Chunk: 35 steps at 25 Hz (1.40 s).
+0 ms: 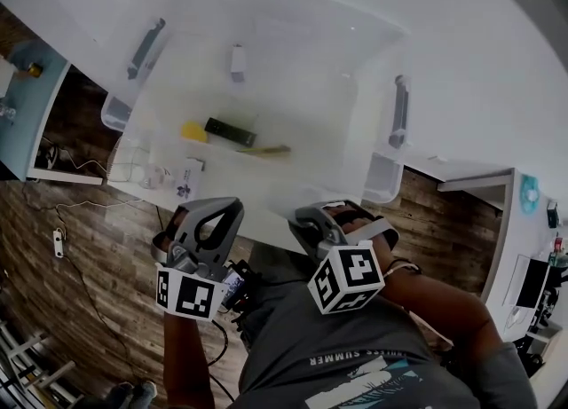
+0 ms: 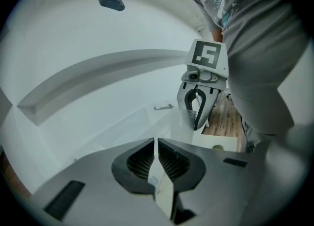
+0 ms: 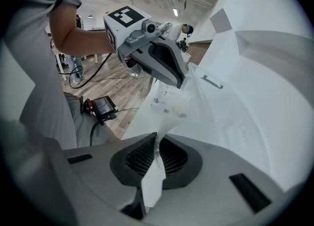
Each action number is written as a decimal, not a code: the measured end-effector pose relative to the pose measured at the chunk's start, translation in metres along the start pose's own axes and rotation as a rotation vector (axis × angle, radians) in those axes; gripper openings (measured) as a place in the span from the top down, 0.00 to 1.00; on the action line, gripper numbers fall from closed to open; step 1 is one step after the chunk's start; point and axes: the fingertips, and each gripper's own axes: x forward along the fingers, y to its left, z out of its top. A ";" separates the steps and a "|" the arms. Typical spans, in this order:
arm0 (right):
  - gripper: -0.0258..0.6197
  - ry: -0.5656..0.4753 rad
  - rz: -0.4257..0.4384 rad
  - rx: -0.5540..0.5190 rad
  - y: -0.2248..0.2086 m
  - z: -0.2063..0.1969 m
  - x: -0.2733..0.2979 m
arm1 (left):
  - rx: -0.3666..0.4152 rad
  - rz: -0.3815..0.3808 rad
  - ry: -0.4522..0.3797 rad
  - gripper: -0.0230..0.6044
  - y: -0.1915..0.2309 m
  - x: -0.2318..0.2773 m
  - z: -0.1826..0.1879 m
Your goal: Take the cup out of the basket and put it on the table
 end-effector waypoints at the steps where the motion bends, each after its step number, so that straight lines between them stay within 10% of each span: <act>1: 0.92 0.006 0.007 0.004 0.001 -0.002 0.006 | -0.014 -0.002 0.004 0.94 -0.002 0.000 -0.006; 35: 0.92 0.292 0.174 0.008 0.027 -0.077 0.137 | -0.277 -0.085 0.082 0.94 -0.049 0.035 -0.119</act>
